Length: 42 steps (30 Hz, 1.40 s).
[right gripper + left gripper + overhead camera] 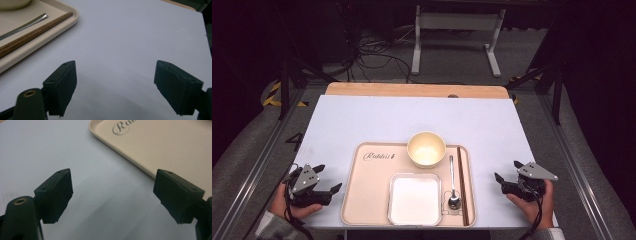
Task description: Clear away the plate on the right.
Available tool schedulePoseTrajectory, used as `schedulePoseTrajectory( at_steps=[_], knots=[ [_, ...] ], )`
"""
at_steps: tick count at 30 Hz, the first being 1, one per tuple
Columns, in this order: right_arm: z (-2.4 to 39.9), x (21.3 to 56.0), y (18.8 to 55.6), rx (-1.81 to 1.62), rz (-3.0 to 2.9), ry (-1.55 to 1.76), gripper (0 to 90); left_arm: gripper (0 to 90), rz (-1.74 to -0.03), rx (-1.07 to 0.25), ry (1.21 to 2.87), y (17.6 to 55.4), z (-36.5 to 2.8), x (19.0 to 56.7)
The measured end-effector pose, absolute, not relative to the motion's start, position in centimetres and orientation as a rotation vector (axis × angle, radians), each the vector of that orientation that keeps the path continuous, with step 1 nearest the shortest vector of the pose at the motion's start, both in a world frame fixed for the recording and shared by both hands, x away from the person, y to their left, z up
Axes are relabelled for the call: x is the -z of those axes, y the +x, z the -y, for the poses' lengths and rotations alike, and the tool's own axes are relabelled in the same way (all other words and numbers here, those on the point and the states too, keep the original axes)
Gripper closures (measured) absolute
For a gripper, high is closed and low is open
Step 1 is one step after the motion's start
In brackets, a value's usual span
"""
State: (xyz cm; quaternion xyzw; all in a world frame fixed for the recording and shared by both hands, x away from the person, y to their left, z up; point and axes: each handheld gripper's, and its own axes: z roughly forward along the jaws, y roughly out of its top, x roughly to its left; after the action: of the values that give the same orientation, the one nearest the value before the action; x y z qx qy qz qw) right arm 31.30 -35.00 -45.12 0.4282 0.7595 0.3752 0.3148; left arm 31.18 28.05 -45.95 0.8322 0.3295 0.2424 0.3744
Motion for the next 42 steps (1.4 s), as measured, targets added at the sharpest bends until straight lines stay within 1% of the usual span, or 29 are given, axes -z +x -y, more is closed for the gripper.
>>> schedulePoseTrajectory(
  at_steps=[3, 5, 6, 42],
  knots=[
    [35.15, 45.15, 31.31, -0.995, -1.974, 1.159, 15.0, 16.8, -0.84, -0.619, 2.125, 31.23, -28.04, 45.97],
    [35.14, 45.05, 31.13, -0.997, -1.978, 1.14, 10.4, 16.8, -0.83, -0.63, 2.119, 31.16, -28.04, 45.89],
    [35.13, 44.95, 31.0, -1.004, -1.965, 1.136, 11.7, 16.8, -0.829, -0.629, 2.115, 31.15, -28.02, 45.86],
    [35.8, 45.02, 30.84, -1.022, -1.907, 1.178, 10.9, 17.1, -0.811, -0.614, 2.153, 31.78, -27.56, 46.1]
  ],
)
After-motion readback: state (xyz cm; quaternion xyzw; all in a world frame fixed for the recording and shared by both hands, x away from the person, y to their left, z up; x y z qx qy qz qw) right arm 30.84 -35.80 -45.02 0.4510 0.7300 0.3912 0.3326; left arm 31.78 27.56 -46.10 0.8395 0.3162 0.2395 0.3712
